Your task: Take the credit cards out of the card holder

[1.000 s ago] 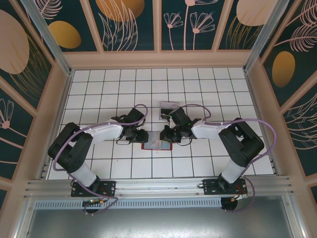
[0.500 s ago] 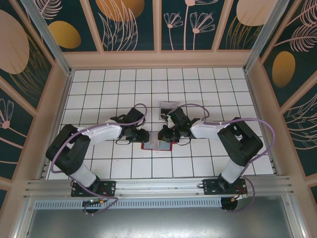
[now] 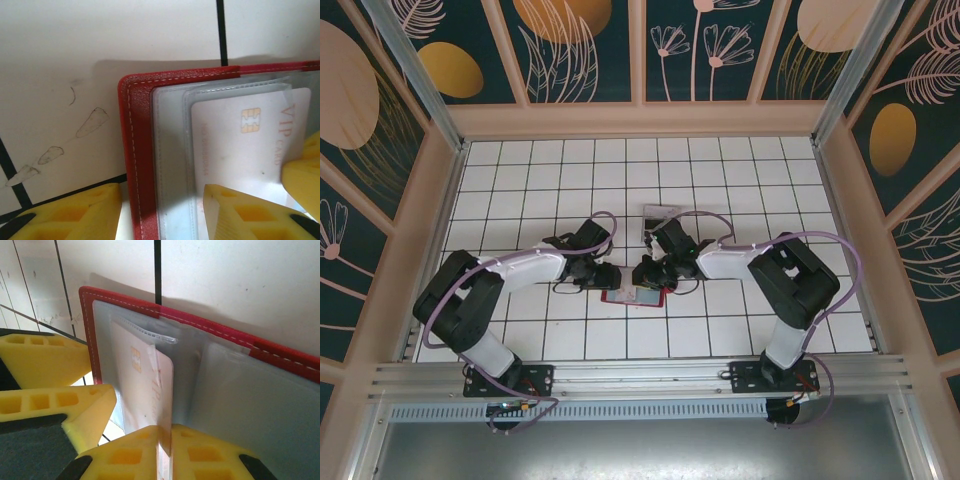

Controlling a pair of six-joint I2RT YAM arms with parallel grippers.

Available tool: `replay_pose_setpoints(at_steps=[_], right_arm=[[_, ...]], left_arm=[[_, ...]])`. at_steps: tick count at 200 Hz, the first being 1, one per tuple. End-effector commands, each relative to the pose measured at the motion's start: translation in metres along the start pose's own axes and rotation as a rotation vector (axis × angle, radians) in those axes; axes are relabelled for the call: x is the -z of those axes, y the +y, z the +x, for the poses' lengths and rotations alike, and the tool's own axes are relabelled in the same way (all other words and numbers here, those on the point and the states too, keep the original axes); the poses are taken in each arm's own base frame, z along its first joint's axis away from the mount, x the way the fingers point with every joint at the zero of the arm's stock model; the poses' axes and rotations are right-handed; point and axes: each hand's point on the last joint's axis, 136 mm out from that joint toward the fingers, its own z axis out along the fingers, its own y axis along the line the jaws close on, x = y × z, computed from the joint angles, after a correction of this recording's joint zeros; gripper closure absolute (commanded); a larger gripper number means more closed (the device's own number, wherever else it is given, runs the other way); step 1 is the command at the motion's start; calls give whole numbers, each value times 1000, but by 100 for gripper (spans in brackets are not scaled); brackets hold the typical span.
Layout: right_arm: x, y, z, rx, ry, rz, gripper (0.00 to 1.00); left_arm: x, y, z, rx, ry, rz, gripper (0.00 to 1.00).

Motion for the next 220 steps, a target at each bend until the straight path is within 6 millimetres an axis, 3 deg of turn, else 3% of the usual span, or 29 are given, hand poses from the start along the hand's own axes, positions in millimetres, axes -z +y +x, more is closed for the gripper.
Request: replay_pose_setpoints(at_steps=[1, 158, 220], right_arm=[[-3, -2, 2, 1, 6, 11, 85], [6, -6, 1, 9, -10, 36, 87], [15, -11, 1, 1, -33, 56, 88]], left_arm=[[-9, 14, 13, 7, 48, -51, 52], [-11, 77, 32, -38, 130, -393, 53], [-19, 83, 42, -64, 179, -451, 53]])
